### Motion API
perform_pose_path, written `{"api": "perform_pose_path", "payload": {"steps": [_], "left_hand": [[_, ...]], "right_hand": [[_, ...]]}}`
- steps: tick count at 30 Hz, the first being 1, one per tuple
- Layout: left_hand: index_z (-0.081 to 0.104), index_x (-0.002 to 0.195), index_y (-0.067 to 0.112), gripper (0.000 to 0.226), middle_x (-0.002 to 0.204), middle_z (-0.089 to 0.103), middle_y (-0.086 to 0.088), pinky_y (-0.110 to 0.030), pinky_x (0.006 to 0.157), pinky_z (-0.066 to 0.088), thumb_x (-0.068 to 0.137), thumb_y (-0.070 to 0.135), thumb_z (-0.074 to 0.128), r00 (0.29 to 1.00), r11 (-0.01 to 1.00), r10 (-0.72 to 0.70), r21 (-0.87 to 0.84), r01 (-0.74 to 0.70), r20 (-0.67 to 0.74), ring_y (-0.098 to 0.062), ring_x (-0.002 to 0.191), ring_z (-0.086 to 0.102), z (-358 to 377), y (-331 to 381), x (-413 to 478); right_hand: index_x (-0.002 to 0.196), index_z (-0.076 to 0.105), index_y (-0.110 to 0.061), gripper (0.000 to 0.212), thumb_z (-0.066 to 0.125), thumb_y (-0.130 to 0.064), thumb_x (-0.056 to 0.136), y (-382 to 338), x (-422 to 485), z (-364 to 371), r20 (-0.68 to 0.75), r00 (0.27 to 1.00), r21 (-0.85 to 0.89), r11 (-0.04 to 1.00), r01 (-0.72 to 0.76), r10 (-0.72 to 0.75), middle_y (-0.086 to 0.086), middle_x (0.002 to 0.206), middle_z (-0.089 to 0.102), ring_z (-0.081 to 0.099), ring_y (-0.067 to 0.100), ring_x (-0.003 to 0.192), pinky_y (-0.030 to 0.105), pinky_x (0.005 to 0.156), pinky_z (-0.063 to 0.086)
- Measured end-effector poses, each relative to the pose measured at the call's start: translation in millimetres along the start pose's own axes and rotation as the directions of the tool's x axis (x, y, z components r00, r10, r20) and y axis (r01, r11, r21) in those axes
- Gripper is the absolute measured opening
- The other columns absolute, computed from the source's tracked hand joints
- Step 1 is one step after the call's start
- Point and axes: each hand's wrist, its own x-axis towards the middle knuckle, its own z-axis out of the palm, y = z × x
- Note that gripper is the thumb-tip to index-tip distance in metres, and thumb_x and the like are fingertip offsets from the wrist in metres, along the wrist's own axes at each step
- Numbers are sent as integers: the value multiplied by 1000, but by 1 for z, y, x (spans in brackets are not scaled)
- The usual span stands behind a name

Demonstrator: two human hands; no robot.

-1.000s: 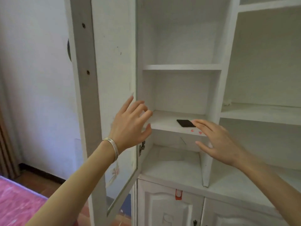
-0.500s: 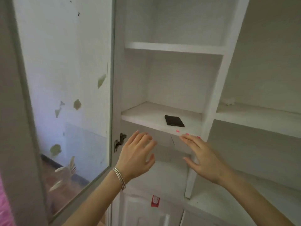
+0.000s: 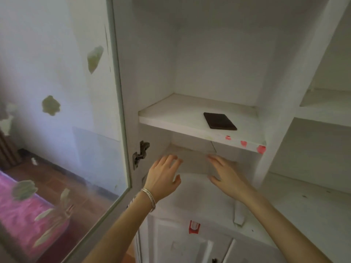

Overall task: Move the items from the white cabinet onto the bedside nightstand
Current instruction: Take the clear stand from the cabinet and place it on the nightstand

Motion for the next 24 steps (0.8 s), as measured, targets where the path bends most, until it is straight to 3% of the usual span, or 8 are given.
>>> {"api": "perform_pose_path", "payload": {"steps": [3,7,12,19,24], "left_hand": [[58,113,13,48,109,60,-8,-36,75,50,68,22,68,1000,999,0,-42,0,7,-28,95,58,18,-16,28],[57,115,8,57,111,61,-12,-43,86,48,62,15,75,998,995,-17,-96,23,61,-33,100,59,50,-32,61],[41,136,8,58,136,47,-10,-36,103,30,83,20,61,977,991,-71,-99,92,201,-28,126,41,87,-44,75],[59,114,7,36,116,56,-14,-37,81,45,79,3,63,979,971,-109,-192,142,172,-33,105,53,96,-47,85],[62,88,4,13,89,65,-13,-30,52,38,78,-4,59,982,952,-145,-254,171,120,-36,70,62,91,-38,72]], "right_hand": [[141,31,-16,59,56,-22,87,13,26,12,42,997,-9,998,-63,63,3,146,34,36,20,129,31,106,30],[142,27,-19,59,53,-23,89,25,42,23,75,988,-71,989,-131,136,0,149,30,35,19,130,31,103,31],[142,27,-18,60,53,-22,89,34,41,33,89,985,-95,985,-143,151,1,148,30,33,20,131,32,105,32],[142,30,-17,59,54,-25,89,41,28,38,56,988,-87,987,-139,144,3,147,33,35,21,130,35,105,33],[141,31,-18,57,54,-23,89,42,20,36,37,993,-61,992,-109,112,1,147,34,35,19,130,33,105,32]]}}
